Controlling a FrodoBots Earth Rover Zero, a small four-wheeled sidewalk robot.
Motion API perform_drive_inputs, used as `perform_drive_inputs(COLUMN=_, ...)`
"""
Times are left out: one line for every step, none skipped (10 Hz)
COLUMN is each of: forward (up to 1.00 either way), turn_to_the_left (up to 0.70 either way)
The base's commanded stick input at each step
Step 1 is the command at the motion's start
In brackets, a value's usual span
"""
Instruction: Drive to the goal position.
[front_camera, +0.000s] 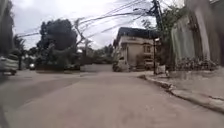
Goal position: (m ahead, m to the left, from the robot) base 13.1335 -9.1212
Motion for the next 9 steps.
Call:
perform_drive_inputs(forward=0.85, turn_to_the_left=0.03)
perform_drive_inputs(forward=0.85, turn_to_the_left=0.03)
perform_drive_inputs(forward=0.85, turn_to_the_left=0.03)
perform_drive_inputs(forward=0.85, turn_to_the_left=0.03)
perform_drive_inputs(forward=0.85, turn_to_the_left=0.03)
perform_drive_inputs(forward=0.85, turn_to_the_left=0.03)
perform_drive_inputs(forward=0.85, turn_to_the_left=0.03)
perform_drive_inputs(forward=0.85, turn_to_the_left=0.03)
perform_drive_inputs(forward=0.85, turn_to_the_left=0.03)
